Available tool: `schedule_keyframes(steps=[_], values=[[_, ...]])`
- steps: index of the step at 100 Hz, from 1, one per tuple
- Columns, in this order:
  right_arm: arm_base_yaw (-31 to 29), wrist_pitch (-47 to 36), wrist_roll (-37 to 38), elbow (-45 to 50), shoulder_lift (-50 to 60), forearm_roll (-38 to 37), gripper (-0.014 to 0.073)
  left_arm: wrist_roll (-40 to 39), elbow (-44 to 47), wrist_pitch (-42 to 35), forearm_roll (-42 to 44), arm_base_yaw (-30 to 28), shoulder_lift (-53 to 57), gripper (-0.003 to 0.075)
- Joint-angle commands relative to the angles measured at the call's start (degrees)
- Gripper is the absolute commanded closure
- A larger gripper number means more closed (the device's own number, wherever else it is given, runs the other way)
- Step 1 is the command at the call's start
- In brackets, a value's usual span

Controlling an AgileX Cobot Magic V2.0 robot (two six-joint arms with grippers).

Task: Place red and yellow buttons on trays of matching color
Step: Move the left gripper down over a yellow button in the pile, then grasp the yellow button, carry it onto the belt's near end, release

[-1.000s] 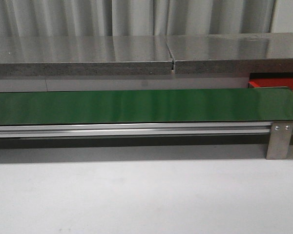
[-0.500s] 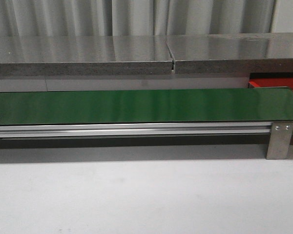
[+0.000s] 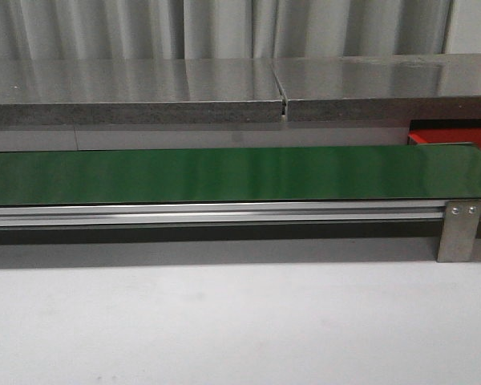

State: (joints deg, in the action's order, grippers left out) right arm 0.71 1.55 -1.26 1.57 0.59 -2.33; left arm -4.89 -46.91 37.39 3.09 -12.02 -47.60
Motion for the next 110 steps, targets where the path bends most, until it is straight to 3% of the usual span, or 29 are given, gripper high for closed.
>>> schedule_keyframes(steps=[1, 30, 66, 110], values=[[-0.3, -4.9, -0.3, -0.6, 0.9, 0.0, 0.0661, -0.5, -4.3, -0.8, -1.0, -3.5, -3.3, 0.0258], [-0.3, -4.9, -0.3, -0.6, 0.9, 0.0, 0.0661, -0.5, -7.8, 0.8, -8.2, -13.7, -12.7, 0.0258], [-0.3, -4.9, -0.3, -0.6, 0.9, 0.0, 0.0661, -0.5, -8.5, 2.9, -11.8, -20.9, -24.1, 0.0258], [-0.3, -4.9, -0.3, -0.6, 0.9, 0.0, 0.0661, -0.5, -19.4, 10.1, -12.1, -26.6, -41.9, 0.0258]])
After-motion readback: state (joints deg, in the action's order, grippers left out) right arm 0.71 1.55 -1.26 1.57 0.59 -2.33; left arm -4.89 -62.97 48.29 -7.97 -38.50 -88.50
